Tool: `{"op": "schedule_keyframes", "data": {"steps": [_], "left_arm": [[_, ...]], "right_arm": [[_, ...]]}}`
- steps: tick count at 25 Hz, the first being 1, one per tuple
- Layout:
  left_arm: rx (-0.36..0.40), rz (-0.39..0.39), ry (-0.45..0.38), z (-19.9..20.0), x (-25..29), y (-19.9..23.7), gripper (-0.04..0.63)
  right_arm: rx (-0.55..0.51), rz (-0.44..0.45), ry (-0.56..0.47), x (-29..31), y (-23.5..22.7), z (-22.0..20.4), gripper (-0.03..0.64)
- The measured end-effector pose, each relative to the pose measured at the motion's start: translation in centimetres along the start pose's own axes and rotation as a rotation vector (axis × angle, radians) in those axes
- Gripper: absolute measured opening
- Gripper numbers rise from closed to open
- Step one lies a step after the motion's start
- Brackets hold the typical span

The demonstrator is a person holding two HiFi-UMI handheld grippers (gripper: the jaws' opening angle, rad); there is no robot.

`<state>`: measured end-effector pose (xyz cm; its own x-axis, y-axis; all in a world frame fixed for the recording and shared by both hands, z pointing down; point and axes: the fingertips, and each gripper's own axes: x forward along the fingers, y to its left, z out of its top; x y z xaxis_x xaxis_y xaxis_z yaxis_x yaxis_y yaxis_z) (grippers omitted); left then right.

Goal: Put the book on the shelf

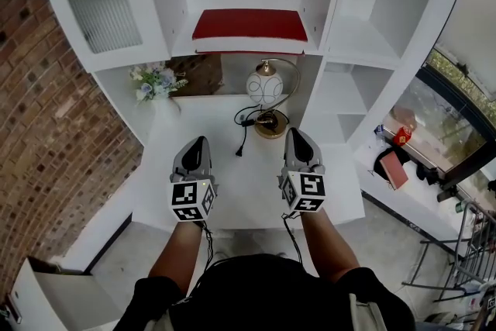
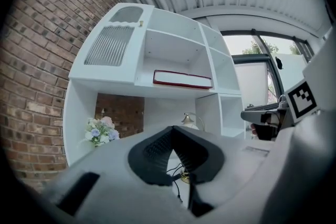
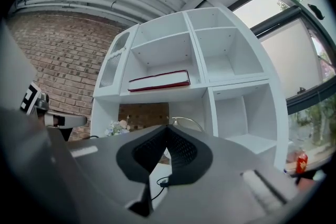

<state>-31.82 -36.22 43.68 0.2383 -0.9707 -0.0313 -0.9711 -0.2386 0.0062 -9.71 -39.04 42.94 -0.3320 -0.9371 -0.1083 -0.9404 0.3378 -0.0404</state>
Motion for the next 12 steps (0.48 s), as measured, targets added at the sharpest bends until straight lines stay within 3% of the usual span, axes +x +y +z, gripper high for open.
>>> {"op": "schedule_keyframes", "data": {"steps": [7, 12], "left_arm": [[0.011, -0.009, -0.004, 0.2, -1.1, -0.4, 0.002], [0.076, -0.022, 0.015, -0.3, -1.2, -1.1, 0.002]], "right_arm": [[0.017, -0.013, 0.005, -0.9, -0.1, -0.3, 0.011], [0.023, -0.029, 0.014, -1.3, -0.2, -0.7, 0.011]]}}
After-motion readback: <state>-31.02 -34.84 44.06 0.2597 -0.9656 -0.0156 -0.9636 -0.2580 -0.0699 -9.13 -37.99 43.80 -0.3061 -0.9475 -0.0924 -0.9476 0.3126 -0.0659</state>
